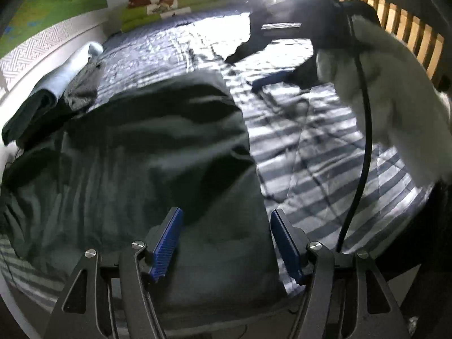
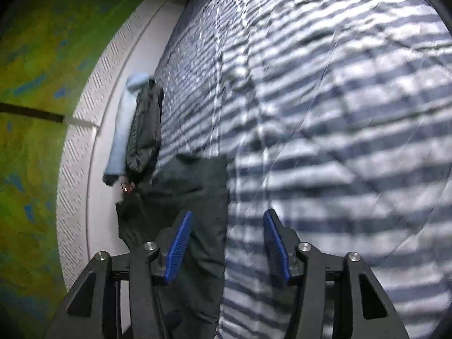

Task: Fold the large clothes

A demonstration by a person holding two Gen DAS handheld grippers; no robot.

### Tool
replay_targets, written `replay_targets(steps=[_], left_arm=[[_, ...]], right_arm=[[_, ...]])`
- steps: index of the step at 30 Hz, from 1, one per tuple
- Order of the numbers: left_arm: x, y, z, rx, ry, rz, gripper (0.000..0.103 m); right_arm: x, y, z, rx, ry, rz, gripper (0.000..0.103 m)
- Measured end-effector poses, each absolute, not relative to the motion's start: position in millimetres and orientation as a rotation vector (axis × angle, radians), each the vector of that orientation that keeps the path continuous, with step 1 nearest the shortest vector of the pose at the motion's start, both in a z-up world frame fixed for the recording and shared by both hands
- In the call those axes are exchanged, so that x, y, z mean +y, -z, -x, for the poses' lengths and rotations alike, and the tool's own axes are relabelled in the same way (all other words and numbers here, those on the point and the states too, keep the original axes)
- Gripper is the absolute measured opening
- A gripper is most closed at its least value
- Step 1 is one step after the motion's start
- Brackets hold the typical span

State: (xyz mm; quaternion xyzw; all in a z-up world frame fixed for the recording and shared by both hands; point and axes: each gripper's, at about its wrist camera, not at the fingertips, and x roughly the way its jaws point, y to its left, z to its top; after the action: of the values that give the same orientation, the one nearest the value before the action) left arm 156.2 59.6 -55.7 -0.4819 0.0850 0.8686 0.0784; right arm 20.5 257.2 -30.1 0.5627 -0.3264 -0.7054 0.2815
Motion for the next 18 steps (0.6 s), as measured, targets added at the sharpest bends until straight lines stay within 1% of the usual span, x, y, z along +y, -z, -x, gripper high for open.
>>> replay_targets(steps=[2,4,6,8,11,13,14,15,16,17,18], left_arm=[[59,55,-161,0.239,-2.618,1.458,0.068],[63,55,-169,0.291,-2.642,1.471,0.068],[65,57,-174,0.307,-2.638,1.483,0.068],[66,61,-172,0.279,-2.615,1.497,0.068],[73,64,-171,0.315,-2.599,1.497,0.065],[79,65,-170,0.348,-2.584,1.488,0.059],[80,65,-169,0.339,-2.575,1.488,0.053],[80,65,-168,0.326,-2.559,1.495,0.046],[80,65,-167,0.321,-2.548,1.498,0.042],[81,65,-166,0.326,-2.535,1.502,0.033],[82,64,-166,0.336,-2.527,1.503,0.029]], right_arm=[[260,25,-10,-0.909,1.846,-1.507,0.039],[250,12,-5,-0.794,1.861,-1.508,0.036],[236,1,-2,-0.663,1.905,-1.516,0.035],[225,1,1,-0.630,1.896,-1.527,0.035],[213,10,2,-0.561,1.891,-1.568,0.035],[214,21,1,-0.570,1.859,-1.596,0.035],[216,25,1,-0.578,1.850,-1.607,0.032],[218,29,1,-0.588,1.851,-1.613,0.026],[221,31,3,-0.614,1.845,-1.611,0.024],[222,32,4,-0.639,1.832,-1.606,0.016],[225,33,4,-0.667,1.813,-1.600,0.007]])
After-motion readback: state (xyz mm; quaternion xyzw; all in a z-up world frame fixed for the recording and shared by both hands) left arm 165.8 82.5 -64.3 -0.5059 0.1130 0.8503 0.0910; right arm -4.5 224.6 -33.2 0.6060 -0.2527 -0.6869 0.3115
